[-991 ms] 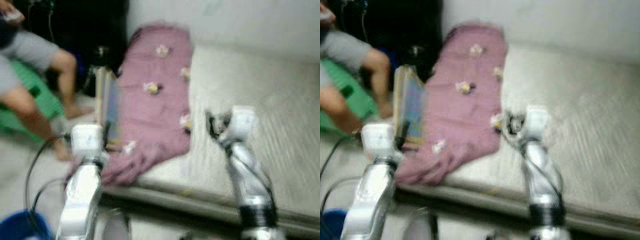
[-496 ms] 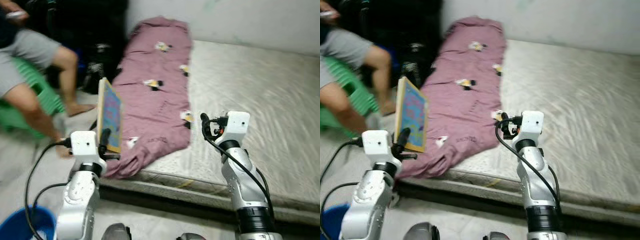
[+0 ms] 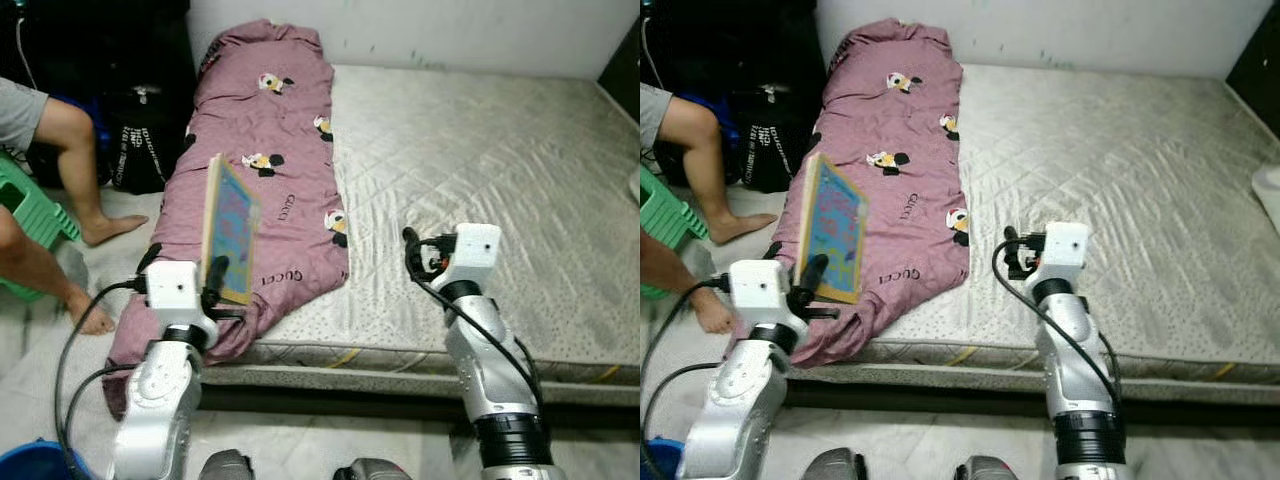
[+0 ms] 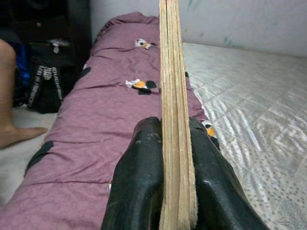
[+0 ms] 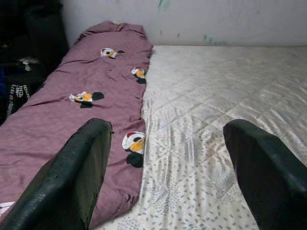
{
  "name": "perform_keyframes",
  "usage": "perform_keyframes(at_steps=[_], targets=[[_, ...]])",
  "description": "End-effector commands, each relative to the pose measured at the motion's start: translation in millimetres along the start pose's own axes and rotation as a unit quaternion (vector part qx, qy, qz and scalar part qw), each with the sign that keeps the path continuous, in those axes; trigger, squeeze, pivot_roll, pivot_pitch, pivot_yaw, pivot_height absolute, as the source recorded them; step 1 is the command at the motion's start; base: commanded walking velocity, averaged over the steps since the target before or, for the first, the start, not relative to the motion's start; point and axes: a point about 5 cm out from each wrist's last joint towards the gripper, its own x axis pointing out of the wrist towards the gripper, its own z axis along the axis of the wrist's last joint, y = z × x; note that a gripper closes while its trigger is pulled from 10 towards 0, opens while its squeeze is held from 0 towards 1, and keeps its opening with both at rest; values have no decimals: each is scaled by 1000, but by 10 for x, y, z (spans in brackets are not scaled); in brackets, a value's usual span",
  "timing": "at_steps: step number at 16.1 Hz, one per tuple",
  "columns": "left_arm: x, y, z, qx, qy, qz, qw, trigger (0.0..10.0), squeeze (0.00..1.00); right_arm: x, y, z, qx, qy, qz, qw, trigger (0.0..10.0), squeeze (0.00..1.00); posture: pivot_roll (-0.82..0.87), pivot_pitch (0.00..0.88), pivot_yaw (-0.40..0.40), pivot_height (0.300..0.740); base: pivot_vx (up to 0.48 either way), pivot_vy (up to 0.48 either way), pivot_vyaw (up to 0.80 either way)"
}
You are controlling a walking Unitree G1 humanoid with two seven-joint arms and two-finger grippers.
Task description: Clean up the room
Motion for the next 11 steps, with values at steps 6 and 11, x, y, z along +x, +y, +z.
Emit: perform_keyframes(at_steps=[6,11], targets=[[8,-49,122,-4,-28,-17,999,10000,0,-10,-41,43,-6,-5,-6,1000,10000,0,-43,0,-14,740,0,-366,0],[14,-55,125,-5,-29,-19,999,10000,0,-13,-46,40,-8,-4,-7,1000,10000,0,-44,0,-14,740,0,-372,0]])
